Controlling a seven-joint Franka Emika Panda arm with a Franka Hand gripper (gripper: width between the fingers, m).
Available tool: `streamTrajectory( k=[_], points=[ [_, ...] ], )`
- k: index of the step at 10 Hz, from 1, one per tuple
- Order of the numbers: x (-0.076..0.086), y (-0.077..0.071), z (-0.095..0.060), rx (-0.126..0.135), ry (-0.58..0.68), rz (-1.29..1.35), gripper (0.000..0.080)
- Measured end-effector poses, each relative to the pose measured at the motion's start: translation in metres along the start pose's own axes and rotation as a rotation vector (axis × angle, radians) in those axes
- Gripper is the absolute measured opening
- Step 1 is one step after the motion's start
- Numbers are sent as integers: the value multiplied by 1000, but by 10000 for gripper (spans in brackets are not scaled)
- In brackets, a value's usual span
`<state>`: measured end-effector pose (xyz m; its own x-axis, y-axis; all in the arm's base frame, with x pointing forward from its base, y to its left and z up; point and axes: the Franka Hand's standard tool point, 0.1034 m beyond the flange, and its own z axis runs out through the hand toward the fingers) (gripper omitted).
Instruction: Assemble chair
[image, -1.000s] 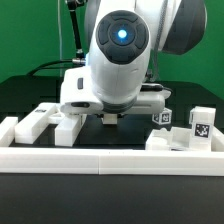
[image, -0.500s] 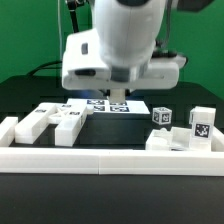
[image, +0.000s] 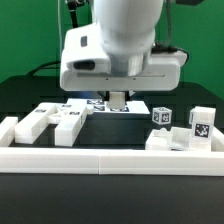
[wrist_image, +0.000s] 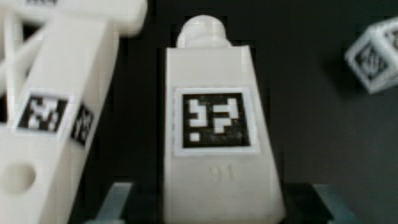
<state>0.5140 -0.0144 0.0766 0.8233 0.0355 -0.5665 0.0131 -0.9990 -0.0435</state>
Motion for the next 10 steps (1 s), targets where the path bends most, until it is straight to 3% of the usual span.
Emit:
streamTrajectory(
  k=[3,4,9,10],
  points=[
    [8,-6,-39,6,172,-1,290],
    [16,-5,-51,-9,272,-13,290],
    [23,3,-49,-53,649,-6,291],
    [24,-1,-52,-46,673,-4,291]
  ],
)
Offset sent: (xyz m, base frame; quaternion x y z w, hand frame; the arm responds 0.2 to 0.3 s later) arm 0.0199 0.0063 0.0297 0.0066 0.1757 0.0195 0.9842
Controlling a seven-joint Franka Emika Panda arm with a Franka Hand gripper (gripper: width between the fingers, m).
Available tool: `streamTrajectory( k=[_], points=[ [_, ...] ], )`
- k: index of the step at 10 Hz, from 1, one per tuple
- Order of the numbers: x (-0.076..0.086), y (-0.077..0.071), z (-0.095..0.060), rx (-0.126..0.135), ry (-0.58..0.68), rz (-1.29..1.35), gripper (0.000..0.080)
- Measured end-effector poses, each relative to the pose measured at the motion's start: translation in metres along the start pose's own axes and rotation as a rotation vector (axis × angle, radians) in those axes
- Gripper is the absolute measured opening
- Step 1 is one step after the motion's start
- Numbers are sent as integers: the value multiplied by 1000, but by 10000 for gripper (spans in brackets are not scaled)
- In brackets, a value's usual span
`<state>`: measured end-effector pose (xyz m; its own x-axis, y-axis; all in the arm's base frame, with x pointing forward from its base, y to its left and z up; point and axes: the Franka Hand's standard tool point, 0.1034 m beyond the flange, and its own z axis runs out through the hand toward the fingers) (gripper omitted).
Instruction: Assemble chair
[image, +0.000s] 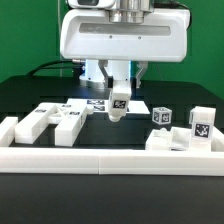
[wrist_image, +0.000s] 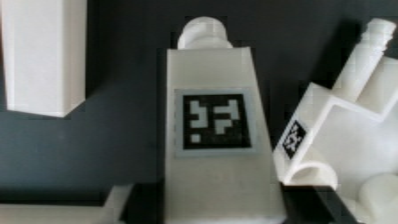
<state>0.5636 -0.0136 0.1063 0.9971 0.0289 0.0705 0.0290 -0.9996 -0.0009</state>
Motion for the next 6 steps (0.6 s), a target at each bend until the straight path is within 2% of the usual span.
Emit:
streamTrajectory(
  k=[1,2,3,4,6],
  points=[
    [13,-8,-6,10,62,16,290],
    [16,-19,-10,21,44,25,290],
    [24,-26,-16,21,48,14,290],
    [27,-33,-17,-10,68,-39,291],
    [25,-31,-15,-4,62,-28,290]
  ],
)
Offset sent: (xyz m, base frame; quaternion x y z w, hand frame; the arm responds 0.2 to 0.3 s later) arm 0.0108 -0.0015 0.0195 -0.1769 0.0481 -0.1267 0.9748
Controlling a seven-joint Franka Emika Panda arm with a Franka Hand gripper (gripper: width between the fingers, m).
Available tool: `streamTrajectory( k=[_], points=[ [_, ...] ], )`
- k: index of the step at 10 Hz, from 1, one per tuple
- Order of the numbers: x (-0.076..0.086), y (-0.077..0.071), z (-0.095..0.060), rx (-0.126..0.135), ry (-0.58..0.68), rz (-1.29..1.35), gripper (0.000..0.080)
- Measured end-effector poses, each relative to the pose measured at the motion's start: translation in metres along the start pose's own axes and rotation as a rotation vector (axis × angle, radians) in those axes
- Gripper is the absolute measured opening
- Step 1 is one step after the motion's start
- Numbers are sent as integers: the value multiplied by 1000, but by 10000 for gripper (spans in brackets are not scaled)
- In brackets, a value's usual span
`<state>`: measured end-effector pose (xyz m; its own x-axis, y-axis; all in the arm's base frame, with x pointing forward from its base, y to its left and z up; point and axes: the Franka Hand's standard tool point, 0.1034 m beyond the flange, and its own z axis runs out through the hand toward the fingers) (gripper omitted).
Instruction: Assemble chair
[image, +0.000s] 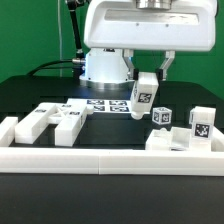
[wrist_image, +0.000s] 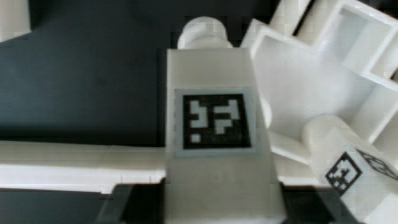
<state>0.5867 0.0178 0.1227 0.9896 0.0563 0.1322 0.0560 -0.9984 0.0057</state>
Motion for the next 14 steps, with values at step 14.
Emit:
streamTrajectory(
  k=[14],
  points=[
    [37,-24,0,19,221,-10,291]
  ],
)
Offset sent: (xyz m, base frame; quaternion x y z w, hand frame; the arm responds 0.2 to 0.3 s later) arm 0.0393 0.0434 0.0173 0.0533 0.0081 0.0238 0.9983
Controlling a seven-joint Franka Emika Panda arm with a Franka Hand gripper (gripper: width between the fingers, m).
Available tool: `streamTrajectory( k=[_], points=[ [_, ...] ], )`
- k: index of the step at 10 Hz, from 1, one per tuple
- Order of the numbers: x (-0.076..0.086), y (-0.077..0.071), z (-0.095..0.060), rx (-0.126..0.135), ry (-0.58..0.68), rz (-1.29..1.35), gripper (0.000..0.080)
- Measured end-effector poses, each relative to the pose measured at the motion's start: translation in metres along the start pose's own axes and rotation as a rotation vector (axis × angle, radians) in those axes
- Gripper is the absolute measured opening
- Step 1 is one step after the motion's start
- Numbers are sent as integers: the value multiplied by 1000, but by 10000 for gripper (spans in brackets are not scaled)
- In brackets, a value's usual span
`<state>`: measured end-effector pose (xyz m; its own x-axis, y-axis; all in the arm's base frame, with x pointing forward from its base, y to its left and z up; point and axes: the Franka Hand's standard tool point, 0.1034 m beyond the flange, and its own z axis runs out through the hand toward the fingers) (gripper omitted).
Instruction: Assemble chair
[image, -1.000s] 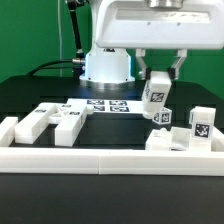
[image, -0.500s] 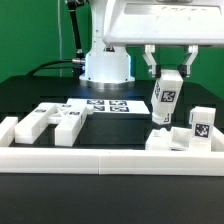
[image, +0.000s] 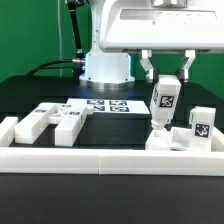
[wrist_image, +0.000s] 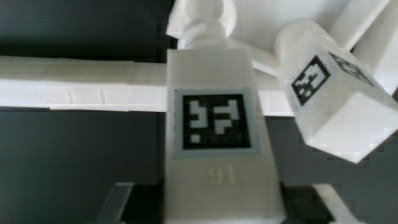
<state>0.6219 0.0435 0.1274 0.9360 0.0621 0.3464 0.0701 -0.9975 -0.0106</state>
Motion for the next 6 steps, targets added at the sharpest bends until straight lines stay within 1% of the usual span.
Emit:
streamTrajectory(
  k=[2,3,4,5,6],
  points=[
    [-1,1,1,0,-1,0,290],
    [-1,6,3,3,-4,14,290],
    [5,7,4,9,2,38,290],
    [8,3,3,11,16,39,290],
    [7,4,4,9,18,34,290]
  ],
)
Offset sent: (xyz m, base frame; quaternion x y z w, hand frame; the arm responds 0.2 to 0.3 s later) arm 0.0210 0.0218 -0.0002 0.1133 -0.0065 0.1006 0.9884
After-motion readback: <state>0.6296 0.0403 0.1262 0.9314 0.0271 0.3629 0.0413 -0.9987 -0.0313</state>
